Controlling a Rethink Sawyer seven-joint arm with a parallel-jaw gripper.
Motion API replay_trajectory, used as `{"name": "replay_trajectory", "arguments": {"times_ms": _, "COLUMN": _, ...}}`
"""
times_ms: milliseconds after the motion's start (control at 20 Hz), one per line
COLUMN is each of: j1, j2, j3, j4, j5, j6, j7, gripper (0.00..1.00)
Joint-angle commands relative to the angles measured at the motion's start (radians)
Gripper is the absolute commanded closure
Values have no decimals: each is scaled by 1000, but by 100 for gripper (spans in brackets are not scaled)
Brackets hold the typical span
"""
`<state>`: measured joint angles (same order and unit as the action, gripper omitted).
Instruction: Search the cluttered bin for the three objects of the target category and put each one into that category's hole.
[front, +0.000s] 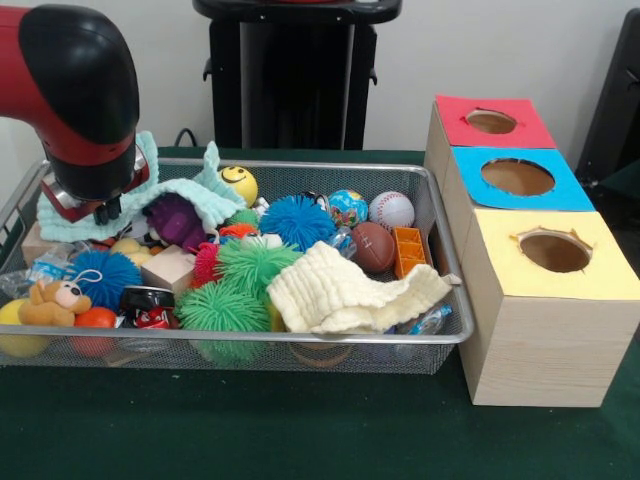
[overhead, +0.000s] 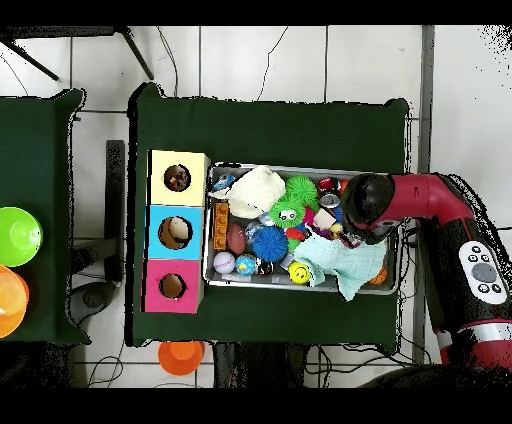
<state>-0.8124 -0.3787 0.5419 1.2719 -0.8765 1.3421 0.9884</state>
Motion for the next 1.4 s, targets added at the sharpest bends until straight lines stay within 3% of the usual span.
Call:
{"name": "replay_trajectory", "arguments": {"times_ms": 50, "j1": -1, "j2": 37, "j3": 2, "j4": 44, "j5": -11, "j6": 44, "j7": -326, "gripper": 100}}
{"name": "replay_trajectory", "arguments": {"times_ms": 1400, "j1": -17, "j2": 39, "j3": 9, "j4": 75, "j5": -19, "j6": 6, "j7": -334, "gripper": 100}}
